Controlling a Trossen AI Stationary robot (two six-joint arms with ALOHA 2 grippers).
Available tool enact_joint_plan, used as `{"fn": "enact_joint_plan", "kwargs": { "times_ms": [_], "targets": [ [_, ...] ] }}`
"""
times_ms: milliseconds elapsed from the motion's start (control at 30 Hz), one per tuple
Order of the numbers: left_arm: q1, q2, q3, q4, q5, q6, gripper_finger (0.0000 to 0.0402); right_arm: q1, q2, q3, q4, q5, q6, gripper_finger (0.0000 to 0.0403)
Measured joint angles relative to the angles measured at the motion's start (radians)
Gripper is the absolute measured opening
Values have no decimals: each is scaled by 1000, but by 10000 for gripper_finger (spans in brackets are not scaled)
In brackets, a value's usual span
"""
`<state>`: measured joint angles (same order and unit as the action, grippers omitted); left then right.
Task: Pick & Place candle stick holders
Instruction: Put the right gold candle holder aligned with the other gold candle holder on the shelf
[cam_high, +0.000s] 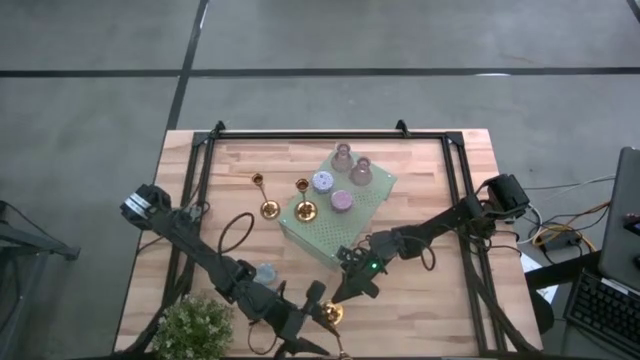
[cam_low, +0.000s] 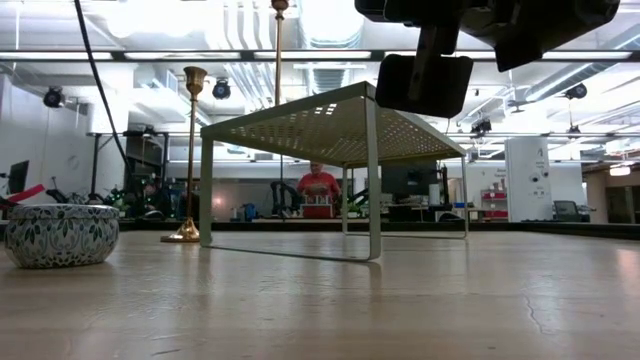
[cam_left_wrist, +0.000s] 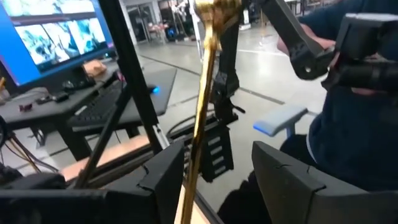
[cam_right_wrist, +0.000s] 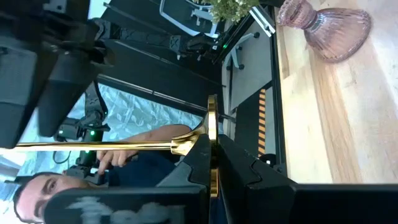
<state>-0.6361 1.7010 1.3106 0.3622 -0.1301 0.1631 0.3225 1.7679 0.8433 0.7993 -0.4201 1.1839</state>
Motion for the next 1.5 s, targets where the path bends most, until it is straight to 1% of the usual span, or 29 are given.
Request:
{"fn": "enact_joint_plan", "kwargs": {
  "times_ms": [233, 433, 533, 733, 767, 1067, 1233, 1333, 1500],
  "targets": [
    [6, 17, 0, 34, -27, 1, 175, -1, 0, 0, -2, 8, 3, 8],
    [6, 18, -1, 45, -28, 15, 146, -1, 0, 0, -2, 19, 5, 8],
    [6, 18, -1, 43, -28, 24, 118, -1, 0, 0, -2, 20, -2, 8],
    [8, 18, -2, 45, -31, 37, 27, 0, 0, 0, -2, 27, -5, 8],
    [9, 18, -2, 46, -35, 43, 18, 0, 0, 0, -3, 27, -5, 8],
    [9, 17, -3, 46, -32, 54, 15, 0, 0, 0, -4, 18, -12, 8],
    [9, 15, -3, 45, -28, 50, 15, 6, -1, 0, -2, 4, -57, 13],
    [8, 3, -3, 45, -18, 19, 15, 13, -15, 0, -1, 4, -103, 30],
    [6, -23, -7, 18, -3, -52, 13, 27, -38, 2, 36, -3, -140, 77]
  ]
}}
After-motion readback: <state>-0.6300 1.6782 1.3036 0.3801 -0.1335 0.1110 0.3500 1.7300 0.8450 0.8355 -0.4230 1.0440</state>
